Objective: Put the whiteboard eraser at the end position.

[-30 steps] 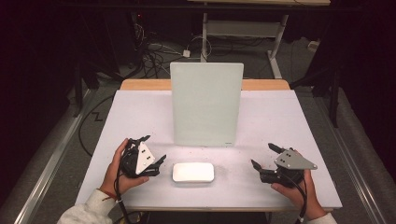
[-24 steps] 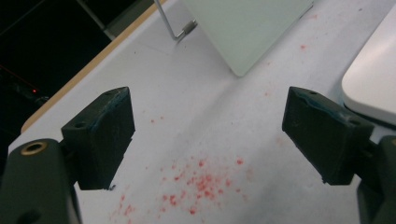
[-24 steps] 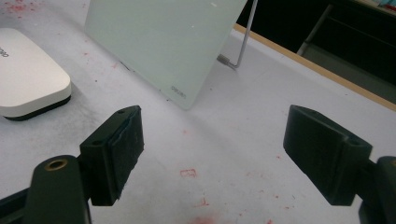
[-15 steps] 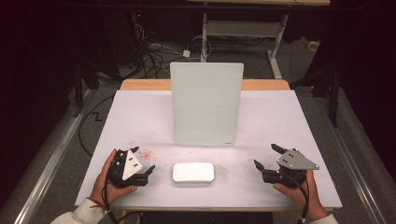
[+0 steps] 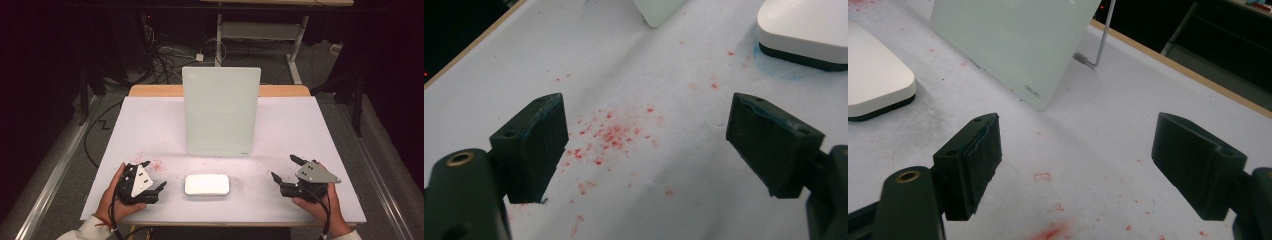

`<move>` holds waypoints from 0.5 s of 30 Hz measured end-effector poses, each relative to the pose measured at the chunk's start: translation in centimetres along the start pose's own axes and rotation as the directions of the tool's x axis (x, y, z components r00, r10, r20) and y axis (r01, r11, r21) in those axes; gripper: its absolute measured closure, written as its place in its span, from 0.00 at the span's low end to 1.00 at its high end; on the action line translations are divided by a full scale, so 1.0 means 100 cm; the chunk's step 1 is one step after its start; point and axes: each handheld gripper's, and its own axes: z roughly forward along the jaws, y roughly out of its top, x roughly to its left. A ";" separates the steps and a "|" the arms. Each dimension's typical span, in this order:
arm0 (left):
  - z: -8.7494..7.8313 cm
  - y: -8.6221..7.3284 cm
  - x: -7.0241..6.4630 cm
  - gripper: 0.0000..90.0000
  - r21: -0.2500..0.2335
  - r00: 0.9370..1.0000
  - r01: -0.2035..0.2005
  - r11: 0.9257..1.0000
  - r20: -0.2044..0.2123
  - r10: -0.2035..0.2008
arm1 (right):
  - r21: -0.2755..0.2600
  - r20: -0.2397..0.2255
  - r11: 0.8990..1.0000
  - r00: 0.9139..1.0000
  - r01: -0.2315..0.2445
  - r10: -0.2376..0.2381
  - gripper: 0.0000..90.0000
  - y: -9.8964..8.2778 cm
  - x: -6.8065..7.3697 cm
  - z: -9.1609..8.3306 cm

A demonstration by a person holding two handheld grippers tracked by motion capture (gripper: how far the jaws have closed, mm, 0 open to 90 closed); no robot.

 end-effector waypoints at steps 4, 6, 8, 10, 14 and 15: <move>0.000 0.000 0.001 0.19 -0.007 1.000 0.006 1.000 0.000 -0.006 | 0.004 -0.003 1.000 1.000 0.005 -0.005 0.23 0.001 0.003 0.001; 0.001 0.001 0.002 0.18 -0.007 1.000 0.009 1.000 0.001 -0.009 | 0.003 -0.003 1.000 1.000 0.007 -0.007 0.23 0.001 0.003 0.002; 0.001 0.001 0.003 0.19 -0.007 1.000 0.012 1.000 0.000 -0.012 | 0.008 -0.005 1.000 1.000 0.004 -0.004 0.23 0.001 0.002 0.002; 0.003 0.001 0.004 0.19 -0.002 1.000 0.017 1.000 0.004 -0.017 | 0.008 -0.006 1.000 1.000 0.000 0.000 0.23 0.000 0.001 0.003; 0.004 0.002 0.004 0.19 0.000 1.000 0.019 1.000 0.005 -0.019 | 0.010 -0.007 1.000 1.000 -0.003 0.003 0.23 -0.001 0.000 0.003; 0.004 0.002 0.004 0.19 -0.001 1.000 0.019 1.000 0.004 -0.019 | 0.011 -0.005 1.000 1.000 -0.004 0.004 0.23 -0.001 0.000 0.003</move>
